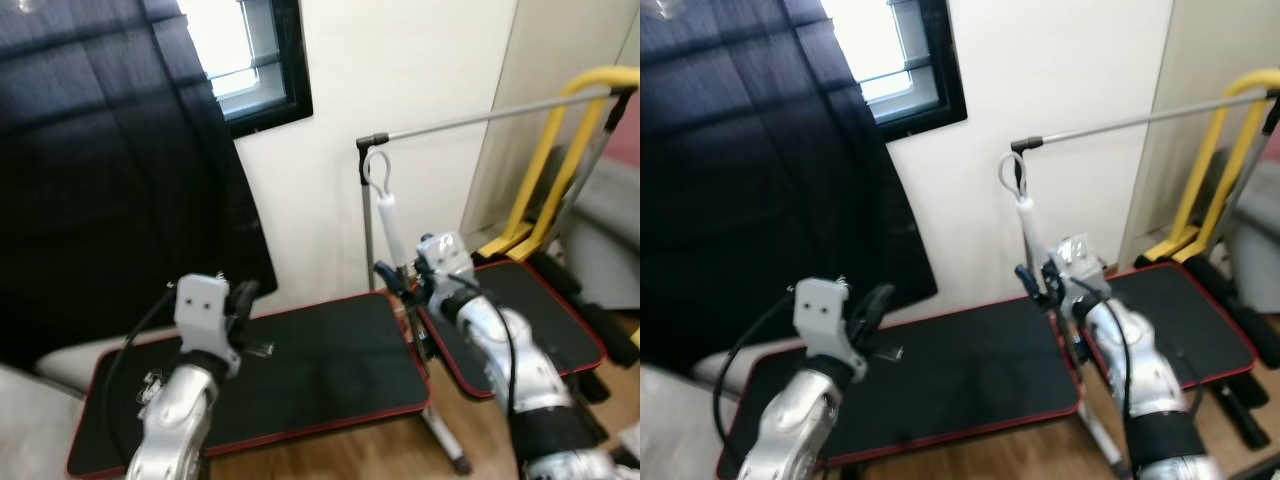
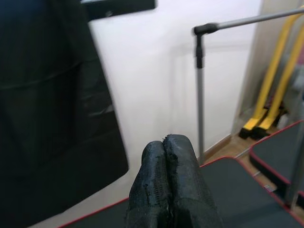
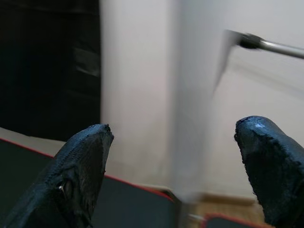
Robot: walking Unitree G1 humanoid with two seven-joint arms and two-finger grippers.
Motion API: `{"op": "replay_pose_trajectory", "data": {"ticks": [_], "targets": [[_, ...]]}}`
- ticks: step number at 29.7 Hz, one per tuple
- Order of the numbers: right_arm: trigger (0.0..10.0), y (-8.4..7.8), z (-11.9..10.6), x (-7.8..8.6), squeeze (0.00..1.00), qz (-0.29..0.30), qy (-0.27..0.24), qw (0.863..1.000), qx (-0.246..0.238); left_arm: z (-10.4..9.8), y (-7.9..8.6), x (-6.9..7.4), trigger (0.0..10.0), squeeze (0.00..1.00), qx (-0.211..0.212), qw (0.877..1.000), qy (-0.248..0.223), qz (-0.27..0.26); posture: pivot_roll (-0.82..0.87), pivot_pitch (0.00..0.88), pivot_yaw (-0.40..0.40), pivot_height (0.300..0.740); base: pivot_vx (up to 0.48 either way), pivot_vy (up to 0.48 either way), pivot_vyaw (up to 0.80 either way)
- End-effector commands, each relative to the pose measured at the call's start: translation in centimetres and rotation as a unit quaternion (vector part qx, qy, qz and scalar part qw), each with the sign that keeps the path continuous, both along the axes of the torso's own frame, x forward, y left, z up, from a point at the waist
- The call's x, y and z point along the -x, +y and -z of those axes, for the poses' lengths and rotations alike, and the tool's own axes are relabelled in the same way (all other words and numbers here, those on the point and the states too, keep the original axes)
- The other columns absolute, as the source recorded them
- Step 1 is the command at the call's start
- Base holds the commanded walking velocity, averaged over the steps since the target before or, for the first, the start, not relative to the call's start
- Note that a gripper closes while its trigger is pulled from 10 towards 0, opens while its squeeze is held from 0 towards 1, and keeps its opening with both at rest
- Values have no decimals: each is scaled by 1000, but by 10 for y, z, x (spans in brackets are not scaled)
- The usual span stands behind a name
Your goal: Sweep floor
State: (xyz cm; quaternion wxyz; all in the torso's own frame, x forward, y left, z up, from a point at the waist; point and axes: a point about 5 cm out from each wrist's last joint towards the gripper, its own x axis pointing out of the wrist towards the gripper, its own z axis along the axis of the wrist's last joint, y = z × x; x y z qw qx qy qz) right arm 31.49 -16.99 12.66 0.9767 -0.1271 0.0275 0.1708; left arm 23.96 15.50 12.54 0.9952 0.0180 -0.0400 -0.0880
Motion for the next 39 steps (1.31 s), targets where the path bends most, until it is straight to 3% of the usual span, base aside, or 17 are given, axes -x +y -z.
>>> {"op": "replay_pose_trajectory", "data": {"ticks": [1,14,18,22,26,30,31,32,34,35,36,37,38,39], "targets": [[10000,-10,-7,-10,0,8,-3,1000,6,2,-1,8,10000,0,0,1000,12,11,44,0,4,740,0,0,0],[10000,-19,-11,-21,0,21,1,1000,5,-6,-17,26,10000,0,-3,997,17,71,62,36,4,740,0,0,0],[10000,-23,-18,-20,0,19,-2,1000,-15,-15,-21,32,10000,0,-13,996,13,84,68,78,8,740,0,0,0],[10000,-27,-18,-19,0,17,-6,1000,3,-17,-22,34,10000,0,-18,995,17,94,69,91,13,740,0,0,0],[10000,-17,-16,-17,0,-27,-24,998,47,-17,-23,35,10000,0,-18,995,20,99,73,91,17,740,0,0,0],[10000,-12,-17,-17,0,-49,-33,997,46,-18,-22,35,10000,0,-19,995,21,99,75,89,18,740,0,0,0],[10000,-10,-18,-17,0,-55,-42,996,51,-18,-22,35,5765,0,-17,995,20,99,77,87,18,740,0,0,0],[10000,-9,-19,-17,0,-60,-52,995,54,-18,-22,35,0,0,-16,995,19,98,77,84,18,740,0,0,0],[10000,-8,-20,-17,0,-64,-59,995,56,-19,-22,35,0,0,-16,995,20,98,77,84,18,740,0,0,0],[9255,-7,-21,-17,0,-67,-66,994,58,-19,-21,35,0,0,-16,995,21,98,78,82,19,740,0,0,0],[9255,-7,-21,-17,0,-67,-66,994,58,-19,-21,35,0,0,-16,995,21,98,78,82,19,740,0,0,0],[1059,-7,-21,-17,0,-67,-70,994,58,-18,-21,35,3216,0,-19,995,24,95,78,80,18,740,0,0,0],[1059,-7,-21,-17,0,-66,-71,994,58,-18,-21,35,3216,0,-22,995,27,94,78,80,18,740,0,0,0],[0,-8,-20,-17,0,-64,-73,993,62,-18,-21,35,10000,0,-22,995,28,93,78,79,18,740,0,0,0]]}}
